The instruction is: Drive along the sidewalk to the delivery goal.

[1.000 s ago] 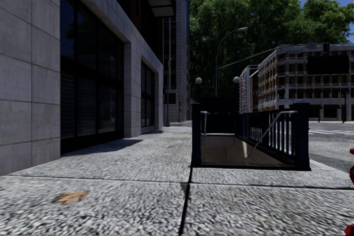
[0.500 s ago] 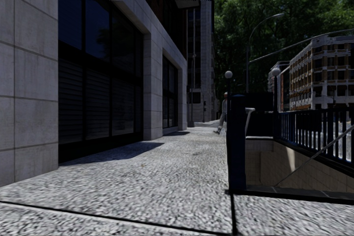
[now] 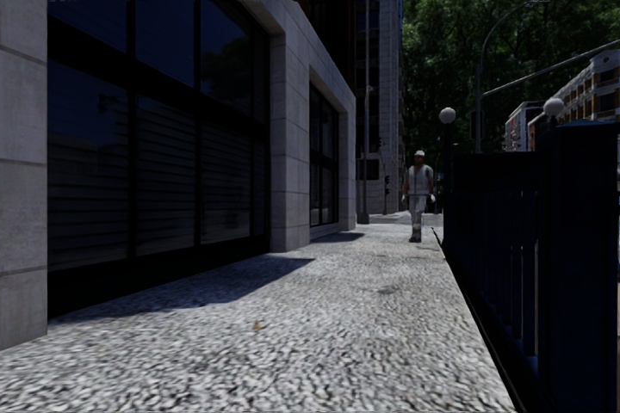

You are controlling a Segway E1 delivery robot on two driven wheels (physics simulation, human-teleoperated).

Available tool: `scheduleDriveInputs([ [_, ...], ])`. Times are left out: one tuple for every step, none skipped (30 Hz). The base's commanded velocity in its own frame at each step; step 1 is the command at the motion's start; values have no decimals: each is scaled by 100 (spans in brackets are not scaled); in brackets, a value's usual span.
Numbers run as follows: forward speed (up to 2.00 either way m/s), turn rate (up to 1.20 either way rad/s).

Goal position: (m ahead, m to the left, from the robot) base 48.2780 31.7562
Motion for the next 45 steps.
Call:
scheduleDriveInputs([
  [200,0],
  [200,0],
  [200,0],
  [200,0],
  [200,0],
  [200,0],
  [200,12],
  [200,39],
  [200,39],
  [200,46],
  [200,47],
  [200,48],
  [200,48],
  [200,48],
  [200,48],
  [200,48],
  [200,43],
  [200,43],
  [200,40],
  [200,39],
  [200,39],
  [200,38],
  [200,38],
  [200,25],
  [200,0],
  [200,0],
  [200,0],
  [200,0],
  [200,0],
  [200,0],
  [200,0],
  [200,-7],
  [200,-7],
  [200,-28],
  [200,-40],
  [200,-50],
  [200,-53],
  [200,-56],
  [200,-56],
  [200,-58],
  [200,-58],
  [200,-58],
  [200,-58],
  [200,-58],
  [200,-59],
])
